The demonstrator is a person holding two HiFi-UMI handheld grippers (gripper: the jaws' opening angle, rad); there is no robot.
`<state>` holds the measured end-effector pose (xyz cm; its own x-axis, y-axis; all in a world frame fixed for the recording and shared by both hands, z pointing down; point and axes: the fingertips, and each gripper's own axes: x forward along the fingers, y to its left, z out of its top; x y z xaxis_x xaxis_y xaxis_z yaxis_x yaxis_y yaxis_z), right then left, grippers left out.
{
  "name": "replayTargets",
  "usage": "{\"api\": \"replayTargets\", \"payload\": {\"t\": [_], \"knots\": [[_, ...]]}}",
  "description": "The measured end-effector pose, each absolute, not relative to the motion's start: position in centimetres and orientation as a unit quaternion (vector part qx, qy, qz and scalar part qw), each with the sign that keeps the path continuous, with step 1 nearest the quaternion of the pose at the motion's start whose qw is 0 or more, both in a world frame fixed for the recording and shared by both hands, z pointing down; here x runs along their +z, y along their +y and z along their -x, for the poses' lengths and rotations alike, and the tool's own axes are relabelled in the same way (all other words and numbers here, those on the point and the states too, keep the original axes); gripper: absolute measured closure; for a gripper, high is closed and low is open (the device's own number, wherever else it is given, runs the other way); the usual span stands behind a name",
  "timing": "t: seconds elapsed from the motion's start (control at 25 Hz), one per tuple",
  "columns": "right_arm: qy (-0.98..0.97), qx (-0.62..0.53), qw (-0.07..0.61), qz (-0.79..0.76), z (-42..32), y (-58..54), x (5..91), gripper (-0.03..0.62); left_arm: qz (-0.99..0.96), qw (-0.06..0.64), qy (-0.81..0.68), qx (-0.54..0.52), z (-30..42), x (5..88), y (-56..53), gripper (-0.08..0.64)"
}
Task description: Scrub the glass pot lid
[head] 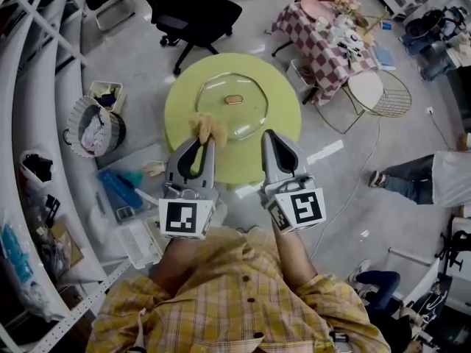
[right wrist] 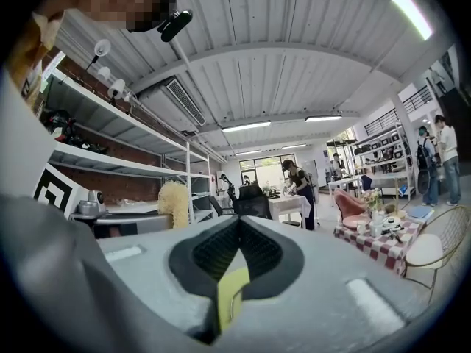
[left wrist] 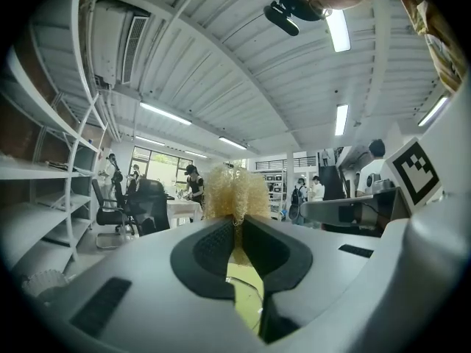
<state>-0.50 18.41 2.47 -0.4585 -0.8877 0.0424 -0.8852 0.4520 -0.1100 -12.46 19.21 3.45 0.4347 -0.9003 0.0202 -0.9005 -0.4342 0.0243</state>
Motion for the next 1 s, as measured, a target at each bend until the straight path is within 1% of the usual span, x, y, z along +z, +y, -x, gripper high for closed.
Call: {"api": "replayTargets", "payload": {"t": [0.12, 0.36, 0.48, 0.68, 0.84, 1.0], "knots": [[0.847, -0.063, 0.006, 0.528, 1.7, 17.1, 3.1, 0.595, -0.852, 0.044, -0.522, 0.008, 13.4, 4.1, 17.9, 0.525], [0.842, -0.062, -0.011, 0.536, 3.6, 15.6, 3.7, 0.595, -0.865, 0.046, -0.499, 0.022, 15.2, 5.9, 15.6, 0.525], [0.837, -0.068, -0.02, 0.542, 3.8, 14.9, 3.9, 0.595, -0.862, 0.079, -0.501, 0.015, 15.4, 6.0, 14.7, 0.525], [0.837, -0.075, -0.027, 0.542, 4.0, 13.1, 4.3, 0.595, -0.864, 0.089, -0.495, 0.021, 15.2, 6.5, 13.5, 0.525], [0.84, -0.084, -0.039, 0.535, 3.3, 12.0, 5.9, 0.595, -0.869, 0.103, -0.482, 0.039, 13.9, 8.3, 12.9, 0.525], [0.846, -0.1, -0.035, 0.523, 2.9, 10.3, 7.7, 0.595, -0.861, 0.115, -0.492, 0.058, 13.5, 10.1, 11.9, 0.525]]}}
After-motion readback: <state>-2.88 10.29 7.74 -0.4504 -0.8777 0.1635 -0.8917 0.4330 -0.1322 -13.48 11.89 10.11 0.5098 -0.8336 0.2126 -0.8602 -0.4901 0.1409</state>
